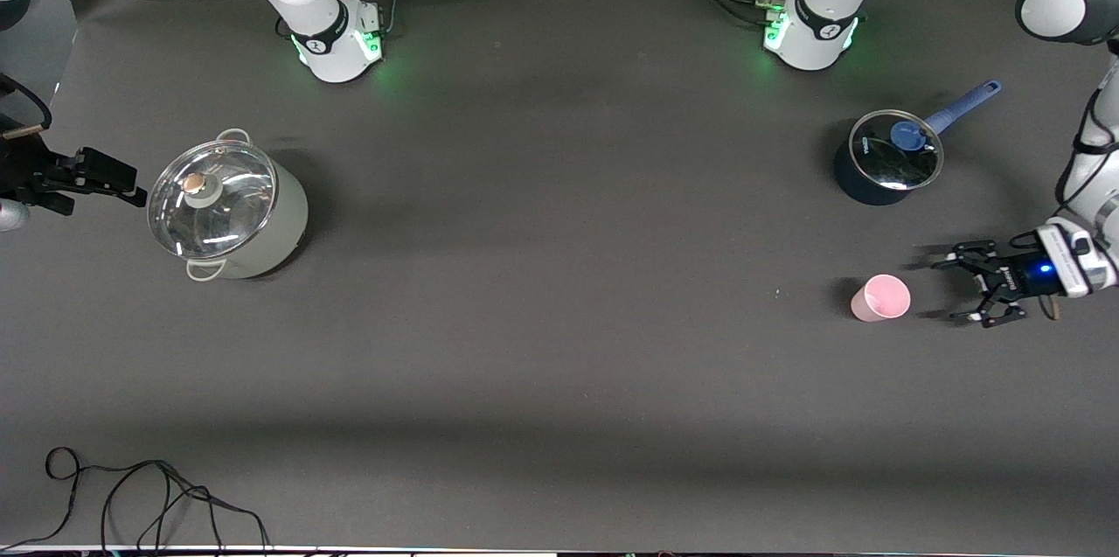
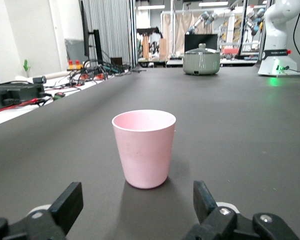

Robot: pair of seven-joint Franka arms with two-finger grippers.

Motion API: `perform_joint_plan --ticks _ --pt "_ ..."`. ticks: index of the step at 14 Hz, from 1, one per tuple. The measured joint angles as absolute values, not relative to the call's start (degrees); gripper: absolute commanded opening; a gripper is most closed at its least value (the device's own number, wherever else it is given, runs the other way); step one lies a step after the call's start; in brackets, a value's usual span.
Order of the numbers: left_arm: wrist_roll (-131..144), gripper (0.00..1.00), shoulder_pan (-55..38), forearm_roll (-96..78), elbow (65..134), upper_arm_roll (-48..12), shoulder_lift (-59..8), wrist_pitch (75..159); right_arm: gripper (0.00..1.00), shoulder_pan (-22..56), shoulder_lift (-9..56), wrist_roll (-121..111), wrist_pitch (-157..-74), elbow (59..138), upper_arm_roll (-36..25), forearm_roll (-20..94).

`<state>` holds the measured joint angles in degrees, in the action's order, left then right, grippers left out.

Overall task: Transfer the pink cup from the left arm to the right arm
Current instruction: 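Reach the left gripper down to the pink cup and close on it, then lift the pink cup with the left gripper and carry it toward the table middle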

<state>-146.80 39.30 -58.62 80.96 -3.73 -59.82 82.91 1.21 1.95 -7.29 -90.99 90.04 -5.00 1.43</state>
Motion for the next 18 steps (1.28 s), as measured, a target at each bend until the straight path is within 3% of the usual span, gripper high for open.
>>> perform_joint_plan --ticks 5,18 --pt "-149.1 0.98 38.6 -59.6 81.0 -6.4 -62.5 83.7 1.0 1.2 2.0 -7.3 -91.0 90.0 -5.0 1.4" --pt "-151.8 0.99 32.9 -65.4 81.8 -6.7 -63.7 85.5 1.0 1.2 2.0 -7.3 -91.2 89.4 -5.0 1.4"
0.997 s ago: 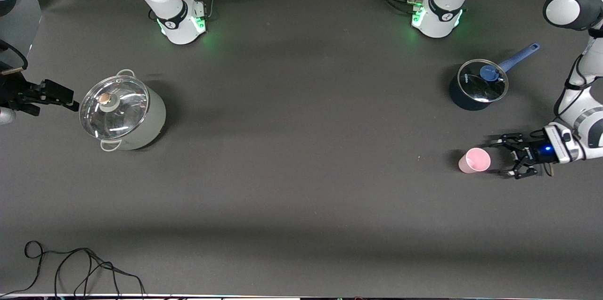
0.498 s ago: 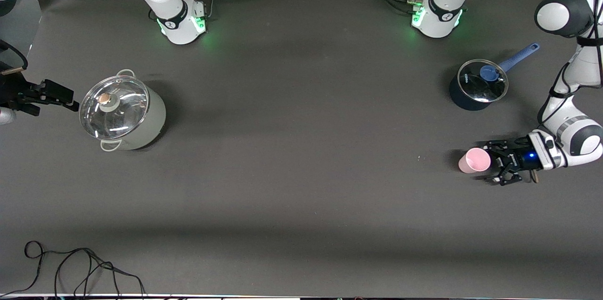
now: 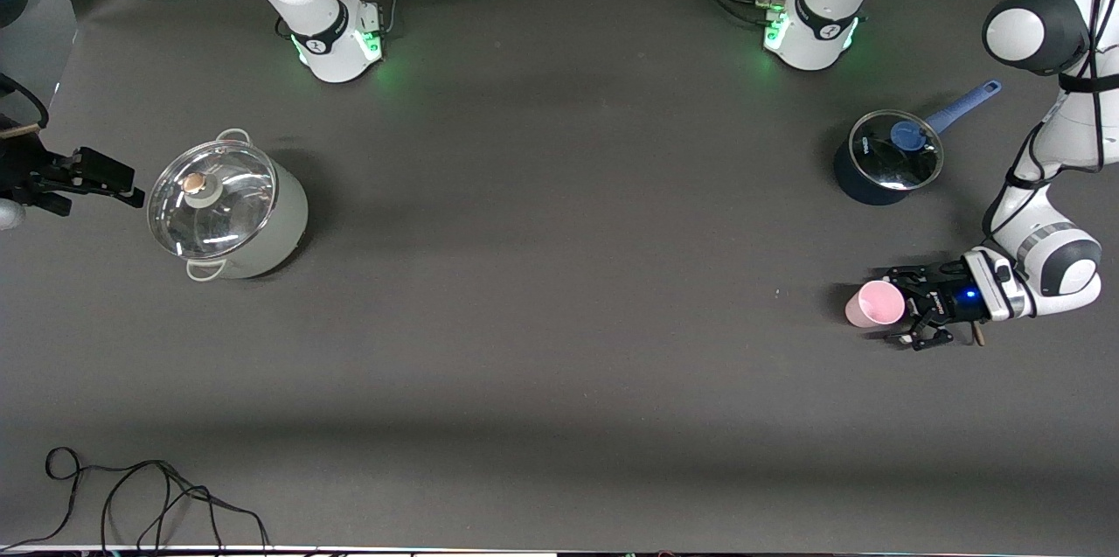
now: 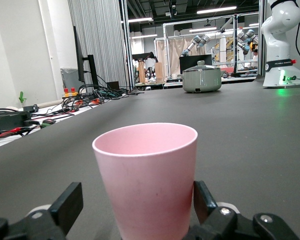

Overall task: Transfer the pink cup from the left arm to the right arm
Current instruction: 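Lift the pink cup with the left gripper and carry it toward the table middle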

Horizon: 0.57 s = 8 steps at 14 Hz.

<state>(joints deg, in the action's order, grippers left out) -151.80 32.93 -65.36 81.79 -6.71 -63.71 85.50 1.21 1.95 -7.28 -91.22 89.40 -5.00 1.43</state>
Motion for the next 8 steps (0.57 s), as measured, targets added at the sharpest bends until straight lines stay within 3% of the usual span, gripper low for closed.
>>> perform_joint_plan --ticks 6,7,8 --pt "-152.1 0.98 31.2 -66.8 82.0 -6.8 -63.8 86.4 1.0 1.2 1.9 -7.3 -91.3 88.8 -5.0 1.4" --pt "-152.1 0.96 31.1 -67.0 82.0 -6.8 -63.8 86.4 1.0 1.2 1.9 -7.3 -91.3 88.8 -5.0 1.4" --pt "-152.3 0.88 31.1 -67.0 82.1 -6.8 -63.8 86.4 1.0 1.2 1.9 -7.3 -91.3 88.8 -5.0 1.4"
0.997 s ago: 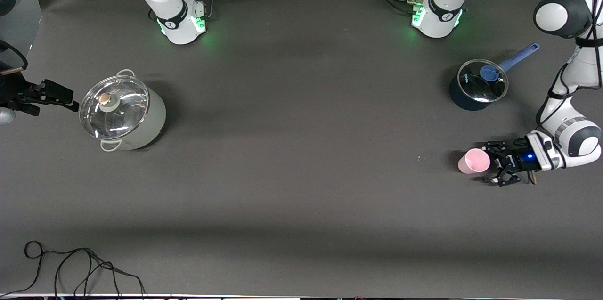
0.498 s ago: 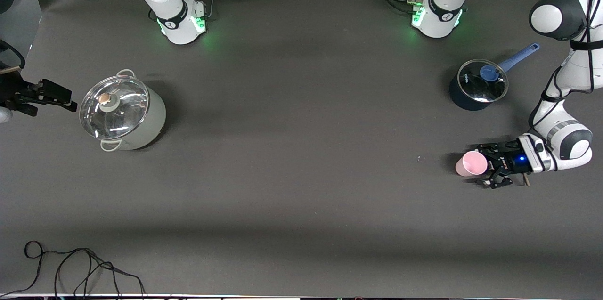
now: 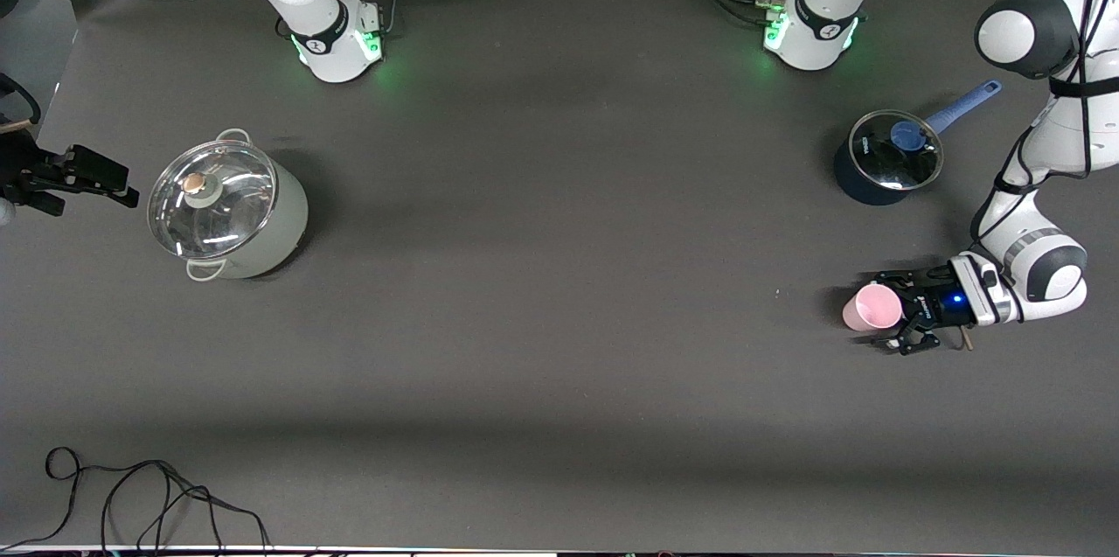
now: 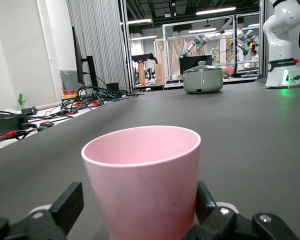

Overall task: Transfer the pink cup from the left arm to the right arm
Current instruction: 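Lift the pink cup with the left gripper and carry it toward the table middle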

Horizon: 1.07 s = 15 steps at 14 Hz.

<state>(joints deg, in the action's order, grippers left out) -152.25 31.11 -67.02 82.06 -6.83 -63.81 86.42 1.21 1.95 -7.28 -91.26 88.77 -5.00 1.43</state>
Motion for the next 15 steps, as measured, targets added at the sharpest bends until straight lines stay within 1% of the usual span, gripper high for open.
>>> perform_joint_plan --ticks 1,2,3,4,10,13,15 --pt "-152.5 0.68 31.1 -67.1 82.1 -6.8 -63.8 86.4 1.0 1.2 1.9 -7.3 -91.3 88.8 -5.0 1.4" --pt "-152.7 0.3 31.0 -67.2 82.1 -6.8 -63.9 86.4 1.0 1.2 1.9 -7.3 -91.3 88.8 -5.0 1.4" --pt "-153.2 0.02 30.9 -67.3 82.1 -6.8 -63.9 86.4 1.0 1.2 1.9 -7.3 -91.3 88.8 -5.0 1.4" --pt "-153.4 0.0 30.6 -67.5 82.1 -6.8 -63.9 86.5 1.0 1.2 1.9 -7.3 -91.3 88.8 -5.0 1.4" --pt "-153.7 0.0 30.0 -68.0 82.0 -7.6 -63.9 86.8 1.0 1.2 2.0 -7.8 -91.3 89.0 -5.0 1.4" --pt "-153.7 0.0 29.9 -69.4 81.8 -10.3 -63.9 87.2 1.0 1.2 2.0 -7.9 -91.3 89.0 -4.9 1.4" --pt "-153.1 0.0 29.5 -69.9 81.2 -13.5 -63.8 89.3 1.0 1.2 2.0 -7.9 -91.3 89.0 -4.9 1.4"
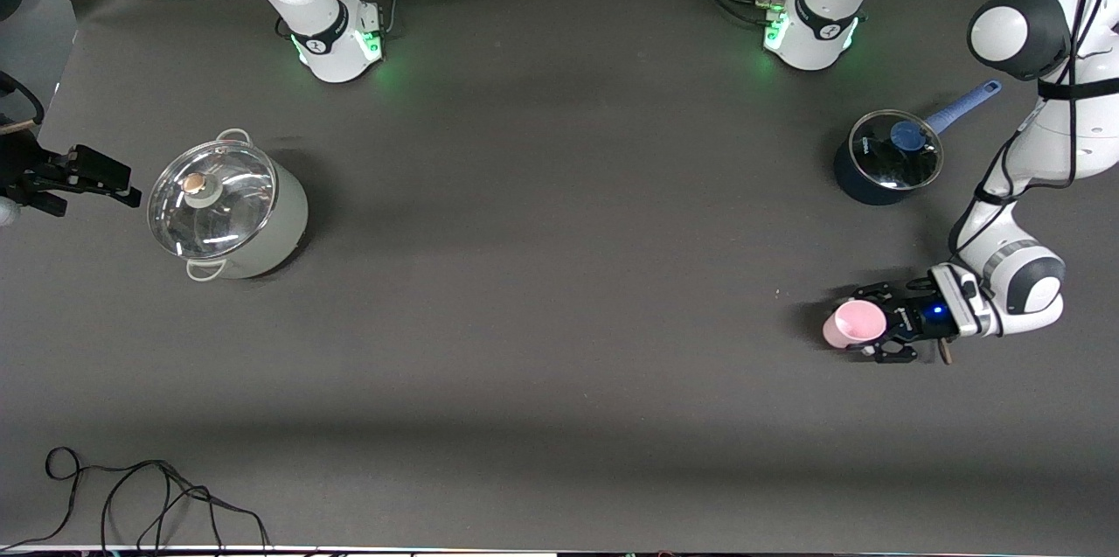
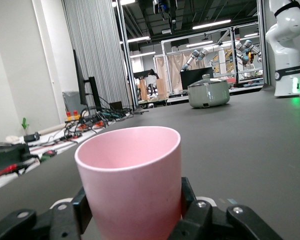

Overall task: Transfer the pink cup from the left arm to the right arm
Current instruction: 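Lift the pink cup with the left gripper and carry it toward the table middle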

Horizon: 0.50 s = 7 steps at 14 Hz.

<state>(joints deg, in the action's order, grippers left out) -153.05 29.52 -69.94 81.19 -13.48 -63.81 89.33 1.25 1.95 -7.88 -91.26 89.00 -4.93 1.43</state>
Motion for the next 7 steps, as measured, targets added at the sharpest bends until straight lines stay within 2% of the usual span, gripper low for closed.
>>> perform_joint_plan --ticks 7 --pt "-142.3 0.0 24.3 -70.3 75.2 -29.2 -62.9 109.0 1.0 1.2 2.0 -5.5 -91.3 88.9 -4.9 1.4"
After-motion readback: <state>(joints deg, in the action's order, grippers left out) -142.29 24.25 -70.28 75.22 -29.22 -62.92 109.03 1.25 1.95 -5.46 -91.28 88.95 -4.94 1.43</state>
